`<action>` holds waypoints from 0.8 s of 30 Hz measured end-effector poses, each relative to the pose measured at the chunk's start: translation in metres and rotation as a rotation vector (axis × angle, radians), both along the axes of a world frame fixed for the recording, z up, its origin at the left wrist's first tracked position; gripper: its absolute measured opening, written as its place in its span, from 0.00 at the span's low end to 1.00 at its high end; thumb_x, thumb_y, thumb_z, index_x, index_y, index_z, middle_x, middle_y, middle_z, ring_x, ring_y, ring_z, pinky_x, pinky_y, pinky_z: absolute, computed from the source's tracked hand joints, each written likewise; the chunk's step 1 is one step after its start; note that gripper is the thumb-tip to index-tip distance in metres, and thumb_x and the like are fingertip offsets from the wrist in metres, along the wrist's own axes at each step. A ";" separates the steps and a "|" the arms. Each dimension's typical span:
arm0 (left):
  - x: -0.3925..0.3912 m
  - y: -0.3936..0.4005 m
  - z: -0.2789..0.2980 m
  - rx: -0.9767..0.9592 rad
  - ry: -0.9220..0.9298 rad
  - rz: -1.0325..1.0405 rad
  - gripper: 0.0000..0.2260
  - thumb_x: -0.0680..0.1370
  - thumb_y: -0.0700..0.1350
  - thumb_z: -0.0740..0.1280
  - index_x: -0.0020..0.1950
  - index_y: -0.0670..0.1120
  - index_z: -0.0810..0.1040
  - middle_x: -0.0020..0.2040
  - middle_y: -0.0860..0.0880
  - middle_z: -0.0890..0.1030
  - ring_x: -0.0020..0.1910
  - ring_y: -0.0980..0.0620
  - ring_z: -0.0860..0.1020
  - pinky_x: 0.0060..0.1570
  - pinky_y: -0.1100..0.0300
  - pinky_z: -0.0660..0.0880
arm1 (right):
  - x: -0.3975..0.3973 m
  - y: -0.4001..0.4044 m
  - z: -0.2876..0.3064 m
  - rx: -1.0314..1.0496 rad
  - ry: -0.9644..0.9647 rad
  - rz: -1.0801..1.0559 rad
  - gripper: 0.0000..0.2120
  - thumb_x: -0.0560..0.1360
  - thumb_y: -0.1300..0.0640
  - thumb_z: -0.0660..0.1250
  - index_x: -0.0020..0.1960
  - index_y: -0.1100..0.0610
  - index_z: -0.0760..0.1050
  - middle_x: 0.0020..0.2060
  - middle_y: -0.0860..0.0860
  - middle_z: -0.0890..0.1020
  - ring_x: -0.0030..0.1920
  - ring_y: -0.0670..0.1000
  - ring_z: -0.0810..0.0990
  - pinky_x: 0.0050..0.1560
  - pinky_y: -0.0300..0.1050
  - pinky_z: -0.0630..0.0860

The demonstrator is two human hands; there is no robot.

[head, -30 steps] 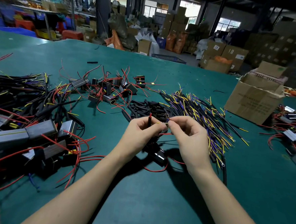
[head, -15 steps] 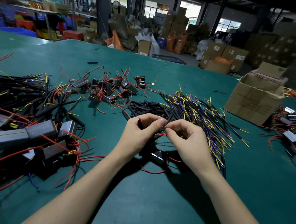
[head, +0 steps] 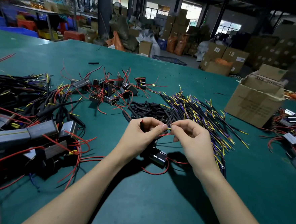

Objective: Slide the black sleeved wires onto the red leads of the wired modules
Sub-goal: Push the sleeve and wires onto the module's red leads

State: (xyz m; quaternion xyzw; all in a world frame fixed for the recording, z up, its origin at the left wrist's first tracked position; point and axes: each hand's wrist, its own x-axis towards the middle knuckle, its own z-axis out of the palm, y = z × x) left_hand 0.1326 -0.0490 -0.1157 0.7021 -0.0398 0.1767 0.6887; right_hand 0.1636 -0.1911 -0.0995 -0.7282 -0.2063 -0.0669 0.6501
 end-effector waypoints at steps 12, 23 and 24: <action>0.002 -0.001 -0.002 -0.035 -0.038 -0.002 0.03 0.76 0.40 0.69 0.44 0.42 0.81 0.33 0.46 0.77 0.32 0.56 0.71 0.38 0.63 0.71 | 0.003 -0.008 0.004 -0.179 0.019 0.077 0.06 0.75 0.65 0.68 0.41 0.57 0.80 0.32 0.51 0.81 0.34 0.45 0.76 0.39 0.38 0.73; 0.002 -0.006 -0.003 0.010 0.023 0.073 0.05 0.75 0.36 0.68 0.40 0.41 0.79 0.24 0.53 0.71 0.24 0.59 0.66 0.26 0.69 0.64 | -0.003 -0.016 0.008 -0.906 -0.716 -0.207 0.04 0.70 0.61 0.68 0.41 0.54 0.75 0.36 0.46 0.78 0.39 0.52 0.77 0.39 0.47 0.70; 0.002 -0.005 -0.002 0.011 0.030 0.081 0.04 0.75 0.36 0.68 0.40 0.40 0.79 0.24 0.53 0.71 0.24 0.59 0.66 0.26 0.69 0.64 | -0.004 -0.015 0.007 -0.888 -0.684 -0.198 0.03 0.71 0.61 0.68 0.42 0.54 0.76 0.37 0.46 0.79 0.40 0.52 0.77 0.41 0.48 0.71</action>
